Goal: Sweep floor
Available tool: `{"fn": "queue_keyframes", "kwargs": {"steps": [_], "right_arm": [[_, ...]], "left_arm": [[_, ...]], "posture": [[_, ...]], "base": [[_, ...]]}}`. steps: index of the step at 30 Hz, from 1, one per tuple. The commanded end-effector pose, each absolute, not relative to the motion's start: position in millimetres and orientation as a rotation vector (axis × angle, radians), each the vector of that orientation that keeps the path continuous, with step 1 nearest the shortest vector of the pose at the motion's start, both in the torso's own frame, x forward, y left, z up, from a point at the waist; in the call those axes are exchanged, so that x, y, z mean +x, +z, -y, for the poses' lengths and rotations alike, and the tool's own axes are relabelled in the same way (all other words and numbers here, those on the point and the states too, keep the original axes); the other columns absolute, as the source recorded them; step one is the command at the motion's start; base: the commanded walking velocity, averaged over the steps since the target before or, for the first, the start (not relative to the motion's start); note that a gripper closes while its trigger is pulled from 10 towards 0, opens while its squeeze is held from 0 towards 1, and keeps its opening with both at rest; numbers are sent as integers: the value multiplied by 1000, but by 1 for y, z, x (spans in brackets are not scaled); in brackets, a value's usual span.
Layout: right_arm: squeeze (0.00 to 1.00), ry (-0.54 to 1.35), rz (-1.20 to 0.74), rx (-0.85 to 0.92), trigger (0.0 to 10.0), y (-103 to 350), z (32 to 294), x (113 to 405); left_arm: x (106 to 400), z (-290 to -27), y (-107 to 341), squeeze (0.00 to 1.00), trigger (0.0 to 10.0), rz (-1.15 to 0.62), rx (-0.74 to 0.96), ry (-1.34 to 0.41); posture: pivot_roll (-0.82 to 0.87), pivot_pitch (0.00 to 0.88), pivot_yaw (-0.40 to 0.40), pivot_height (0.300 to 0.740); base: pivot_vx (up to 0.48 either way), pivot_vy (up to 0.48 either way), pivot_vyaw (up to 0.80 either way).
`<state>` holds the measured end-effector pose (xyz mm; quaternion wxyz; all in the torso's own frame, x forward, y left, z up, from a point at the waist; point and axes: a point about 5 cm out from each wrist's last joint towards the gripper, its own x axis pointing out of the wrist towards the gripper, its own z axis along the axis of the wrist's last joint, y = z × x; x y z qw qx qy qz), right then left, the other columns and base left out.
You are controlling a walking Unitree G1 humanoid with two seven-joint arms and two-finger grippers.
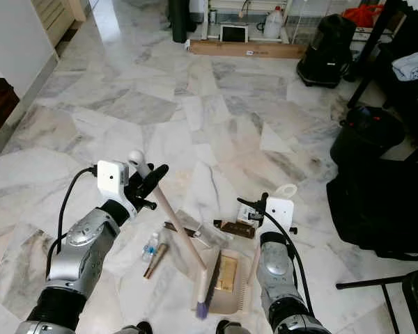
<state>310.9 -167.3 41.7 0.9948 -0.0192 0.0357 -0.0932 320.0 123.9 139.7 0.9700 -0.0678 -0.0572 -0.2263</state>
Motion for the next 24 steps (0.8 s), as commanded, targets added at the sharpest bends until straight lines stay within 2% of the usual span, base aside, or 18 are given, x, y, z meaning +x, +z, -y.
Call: {"fn": "queue_keyframes", "kwargs": {"steps": [1,8,17,24], "right_arm": [[0,-166,-139,-32,10000,30,163,304],[0,-144,-119,-20,10000,33,160,307],[0,-141,-61,-4,10000,42,163,310],[0,-154,33,21,10000,56,175,309]], "left_arm": [[320,-123,153,0,10000,169,-140,-467],[323,-130,181,0,10000,321,-95,-370],[322,-130,191,0,10000,374,-96,-335],[323,-131,192,0,10000,399,-83,-288]], "posture": [[42,175,-33,740],[43,169,-30,740],[44,158,-31,740],[35,144,-28,740]], "base": [[0,0,0],[0,0,0],[0,0,0],[0,0,0]]}}
